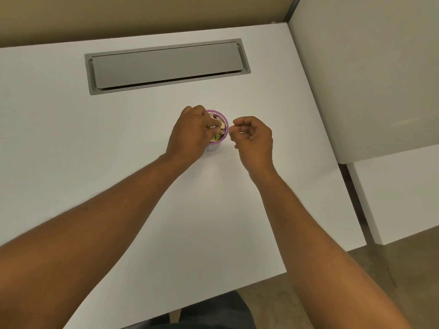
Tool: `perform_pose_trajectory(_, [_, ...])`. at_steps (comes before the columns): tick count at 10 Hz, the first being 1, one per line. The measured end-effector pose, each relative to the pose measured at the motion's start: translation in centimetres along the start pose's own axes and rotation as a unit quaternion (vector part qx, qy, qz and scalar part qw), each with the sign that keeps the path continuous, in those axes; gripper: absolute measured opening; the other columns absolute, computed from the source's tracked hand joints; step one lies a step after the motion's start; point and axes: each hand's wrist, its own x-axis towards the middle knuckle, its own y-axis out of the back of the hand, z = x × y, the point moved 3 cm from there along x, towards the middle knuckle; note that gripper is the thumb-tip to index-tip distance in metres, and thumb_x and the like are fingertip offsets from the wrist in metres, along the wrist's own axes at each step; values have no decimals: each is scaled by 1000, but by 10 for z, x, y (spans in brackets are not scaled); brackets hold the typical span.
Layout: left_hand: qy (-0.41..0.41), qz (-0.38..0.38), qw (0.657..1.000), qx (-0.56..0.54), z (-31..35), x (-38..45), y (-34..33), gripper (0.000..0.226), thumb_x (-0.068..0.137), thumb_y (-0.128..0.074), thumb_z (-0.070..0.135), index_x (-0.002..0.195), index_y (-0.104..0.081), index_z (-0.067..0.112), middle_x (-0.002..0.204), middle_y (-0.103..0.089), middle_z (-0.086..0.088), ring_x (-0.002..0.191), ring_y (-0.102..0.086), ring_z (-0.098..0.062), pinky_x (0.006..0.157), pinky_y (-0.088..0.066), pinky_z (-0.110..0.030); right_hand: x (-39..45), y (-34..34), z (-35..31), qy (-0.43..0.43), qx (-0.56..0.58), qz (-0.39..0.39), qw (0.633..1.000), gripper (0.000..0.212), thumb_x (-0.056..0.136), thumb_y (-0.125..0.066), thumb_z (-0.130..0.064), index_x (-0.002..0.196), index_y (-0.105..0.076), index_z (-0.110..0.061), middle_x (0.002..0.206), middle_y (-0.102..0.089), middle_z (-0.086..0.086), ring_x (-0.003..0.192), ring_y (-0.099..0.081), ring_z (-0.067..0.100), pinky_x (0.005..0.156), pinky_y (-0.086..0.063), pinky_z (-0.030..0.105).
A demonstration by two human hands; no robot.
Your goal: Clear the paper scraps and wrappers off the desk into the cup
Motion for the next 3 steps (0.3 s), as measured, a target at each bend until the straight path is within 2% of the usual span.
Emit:
perform_pose_trajectory(1, [15,-6,998,-67,0,1,3,24,94,-72,34,116,-79,28,94,-47,5,92,-54,-15,74,-43,-28,-2,5,1,-10,6,12,1000,16,87,-68,-14,95,-72,-26,92,-77,-2,89,-74,22,82,-63,49])
perform_pose_trajectory(2, [7,7,995,-97,1,-2,11,27,90,-75,32,117,-78,35,90,-48,3,83,-53,-13,67,-40,-21,-6,8,-1,-2,2,21,1000,16,88,-66,-14,96,-73,-26,88,-76,-6,83,-74,17,78,-64,44])
perform_pose_trajectory(3, [0,47,994,-103,-2,-8,20,25,92,-74,33,116,-79,30,88,-53,-4,76,-52,-12,64,-41,-25,-9,9,-2,7,-19,27,999,16,91,-63,-13,98,-73,-23,92,-75,-4,84,-74,17,75,-64,39])
